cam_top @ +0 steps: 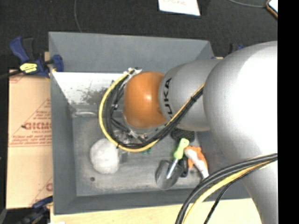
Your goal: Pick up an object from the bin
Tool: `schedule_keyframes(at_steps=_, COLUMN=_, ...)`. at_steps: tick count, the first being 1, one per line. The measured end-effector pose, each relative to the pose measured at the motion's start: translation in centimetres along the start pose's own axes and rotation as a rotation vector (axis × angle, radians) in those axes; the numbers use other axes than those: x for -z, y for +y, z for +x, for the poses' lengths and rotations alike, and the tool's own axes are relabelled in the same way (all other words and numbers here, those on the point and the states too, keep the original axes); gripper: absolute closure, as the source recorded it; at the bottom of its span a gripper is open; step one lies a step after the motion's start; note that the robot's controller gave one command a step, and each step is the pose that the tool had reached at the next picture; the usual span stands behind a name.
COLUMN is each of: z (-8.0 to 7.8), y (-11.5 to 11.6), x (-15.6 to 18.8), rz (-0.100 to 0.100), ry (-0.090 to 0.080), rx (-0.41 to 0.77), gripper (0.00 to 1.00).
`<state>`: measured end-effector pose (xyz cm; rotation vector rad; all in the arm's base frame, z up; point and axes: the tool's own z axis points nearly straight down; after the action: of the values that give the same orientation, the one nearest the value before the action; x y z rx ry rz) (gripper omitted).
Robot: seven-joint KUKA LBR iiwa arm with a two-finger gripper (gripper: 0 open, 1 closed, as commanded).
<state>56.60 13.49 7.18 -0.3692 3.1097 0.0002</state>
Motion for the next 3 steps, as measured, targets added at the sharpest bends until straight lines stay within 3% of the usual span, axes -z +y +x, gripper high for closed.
schedule_keyframes(at_steps=2, z=0.0, y=0.0, x=0.1, rz=0.000, ry=-0.001, rx=0.000, gripper=1.00)
schedule_keyframes(at_steps=3, z=0.2, y=0.0, x=1.5, rz=-0.001, ry=0.006, rx=-0.001, gripper=1.00)
